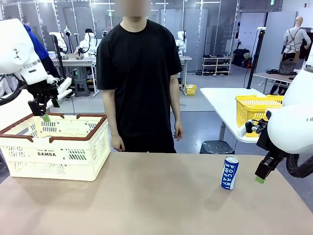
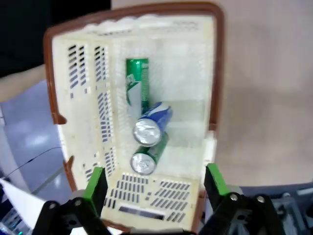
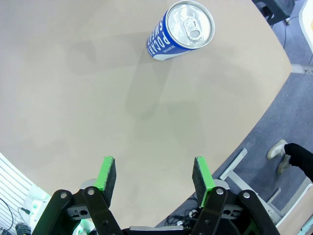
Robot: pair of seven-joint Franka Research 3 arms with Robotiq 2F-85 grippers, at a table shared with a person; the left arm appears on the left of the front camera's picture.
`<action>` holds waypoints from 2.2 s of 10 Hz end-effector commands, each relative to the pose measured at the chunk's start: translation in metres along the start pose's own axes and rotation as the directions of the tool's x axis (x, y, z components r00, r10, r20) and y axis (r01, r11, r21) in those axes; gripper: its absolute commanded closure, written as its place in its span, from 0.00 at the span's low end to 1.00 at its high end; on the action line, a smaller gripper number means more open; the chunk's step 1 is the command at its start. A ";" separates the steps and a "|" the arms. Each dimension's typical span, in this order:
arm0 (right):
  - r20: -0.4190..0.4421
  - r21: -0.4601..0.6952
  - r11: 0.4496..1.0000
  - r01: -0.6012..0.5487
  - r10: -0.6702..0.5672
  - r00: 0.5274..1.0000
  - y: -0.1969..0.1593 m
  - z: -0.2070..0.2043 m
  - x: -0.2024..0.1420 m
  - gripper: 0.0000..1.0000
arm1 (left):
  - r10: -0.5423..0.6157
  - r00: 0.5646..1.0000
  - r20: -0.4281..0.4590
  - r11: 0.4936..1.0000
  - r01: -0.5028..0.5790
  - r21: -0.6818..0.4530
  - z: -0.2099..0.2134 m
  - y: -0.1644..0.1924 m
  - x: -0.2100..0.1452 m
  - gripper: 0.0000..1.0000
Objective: Place the drinks into the Shopping basket.
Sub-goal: Pick up one drink and place it into the Shopping basket.
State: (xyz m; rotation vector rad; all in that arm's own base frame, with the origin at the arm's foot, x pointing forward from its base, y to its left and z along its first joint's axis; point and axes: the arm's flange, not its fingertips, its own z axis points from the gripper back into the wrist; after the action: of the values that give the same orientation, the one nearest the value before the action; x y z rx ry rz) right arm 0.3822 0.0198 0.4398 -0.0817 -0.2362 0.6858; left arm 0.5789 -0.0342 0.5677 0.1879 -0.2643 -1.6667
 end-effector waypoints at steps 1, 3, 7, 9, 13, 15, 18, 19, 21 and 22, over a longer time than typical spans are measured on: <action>0.002 0.002 1.000 0.004 -0.004 1.000 -0.001 0.000 -0.002 0.21 | -0.055 0.998 0.011 0.996 0.055 -0.069 0.001 -0.060 0.014 0.00; 0.002 0.002 1.000 0.004 -0.004 1.000 -0.001 0.000 -0.002 0.21 | -0.053 0.997 0.058 0.993 0.059 -0.107 -0.006 -0.100 0.022 0.00; 0.002 0.002 1.000 0.004 -0.004 1.000 -0.001 0.000 -0.002 0.21 | -0.064 0.997 0.047 0.987 0.070 -0.146 -0.035 -0.165 0.025 0.00; 0.002 0.002 1.000 0.004 -0.004 1.000 -0.001 0.000 -0.002 0.21 | -0.073 0.990 0.117 0.982 0.092 -0.165 -0.052 -0.167 0.022 0.00; 0.002 0.002 1.000 0.004 -0.004 1.000 -0.001 0.000 -0.002 0.21 | -0.053 0.996 0.076 0.978 0.067 -0.197 -0.053 -0.171 0.023 0.00; 0.002 0.002 1.000 0.004 -0.004 1.000 -0.001 0.000 -0.002 0.21 | -0.053 0.996 0.076 0.978 0.067 -0.197 -0.053 -0.171 0.023 0.00; 0.000 0.000 1.000 0.000 0.000 1.000 0.000 0.000 0.000 0.21 | -0.053 0.996 0.076 0.978 0.067 -0.197 -0.053 -0.171 0.023 0.00; 0.051 0.040 0.998 -0.045 0.043 0.998 -0.003 -0.001 0.002 0.21 | -0.053 0.996 0.076 0.978 0.067 -0.197 -0.053 -0.171 0.023 0.00; 0.111 0.046 0.993 -0.107 0.101 0.989 -0.014 0.003 0.024 0.21 | -0.053 0.996 0.076 0.978 0.067 -0.197 -0.053 -0.171 0.023 0.00; 0.115 0.020 0.992 -0.125 0.122 0.986 -0.019 0.008 0.038 0.21 | -0.053 0.996 0.076 0.978 0.067 -0.197 -0.053 -0.171 0.023 0.00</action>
State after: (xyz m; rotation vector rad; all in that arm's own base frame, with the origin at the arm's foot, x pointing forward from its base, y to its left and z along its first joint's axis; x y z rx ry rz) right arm 0.4006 0.0303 0.4547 -0.0561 -0.3037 0.7708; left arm 0.4317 -0.0420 0.4688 -0.0163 -0.1453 -1.7530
